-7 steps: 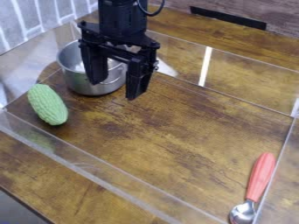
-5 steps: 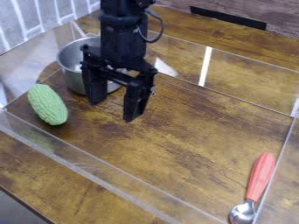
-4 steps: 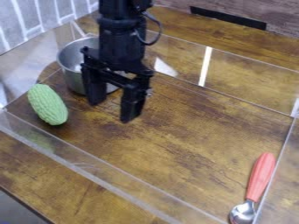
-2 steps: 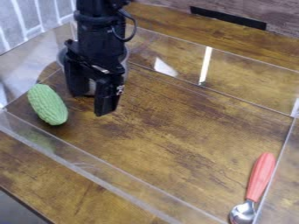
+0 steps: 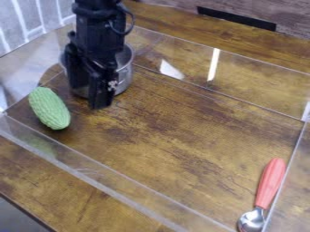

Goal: Put the green object in the silver pot

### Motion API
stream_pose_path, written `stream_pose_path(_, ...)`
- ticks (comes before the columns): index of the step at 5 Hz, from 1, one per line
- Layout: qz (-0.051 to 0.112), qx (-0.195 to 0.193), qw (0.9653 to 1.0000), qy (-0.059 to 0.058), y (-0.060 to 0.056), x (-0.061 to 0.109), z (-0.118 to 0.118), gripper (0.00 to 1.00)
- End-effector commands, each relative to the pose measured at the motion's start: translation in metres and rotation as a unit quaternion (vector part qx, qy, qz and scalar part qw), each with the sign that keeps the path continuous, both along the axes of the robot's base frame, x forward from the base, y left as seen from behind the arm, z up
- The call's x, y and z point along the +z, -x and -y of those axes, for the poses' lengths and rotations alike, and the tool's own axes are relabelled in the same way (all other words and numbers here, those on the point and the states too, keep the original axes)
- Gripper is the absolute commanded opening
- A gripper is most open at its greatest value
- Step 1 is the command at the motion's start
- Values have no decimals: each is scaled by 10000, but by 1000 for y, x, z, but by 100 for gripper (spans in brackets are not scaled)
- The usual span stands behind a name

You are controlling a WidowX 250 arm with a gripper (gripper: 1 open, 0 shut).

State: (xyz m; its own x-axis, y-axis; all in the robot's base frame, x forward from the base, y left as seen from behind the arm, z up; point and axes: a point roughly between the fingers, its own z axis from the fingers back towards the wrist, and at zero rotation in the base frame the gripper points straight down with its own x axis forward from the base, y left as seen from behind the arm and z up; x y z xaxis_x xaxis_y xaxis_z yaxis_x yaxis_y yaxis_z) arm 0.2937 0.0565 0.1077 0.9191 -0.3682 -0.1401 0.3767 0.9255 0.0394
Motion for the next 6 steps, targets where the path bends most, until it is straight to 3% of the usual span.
stream_pose_path(1, 311, -672, 9970, -211, -14, 21, -25, 100)
stream_pose_path(2, 435, -1375, 9887, -418, -10, 23, -49, 100)
stream_pose_path(3, 643, -1879, 9780, -633, -2, 19, -75, 100)
stream_pose_path(4, 822, -2384, 9641, -836, 5, 13, -88, 100)
stream_pose_path(5, 1019, -3056, 9425, -887, 3, 2, -93, 100)
stream_pose_path(6, 1200, -3380, 9289, -921, 2, -14, -91, 100)
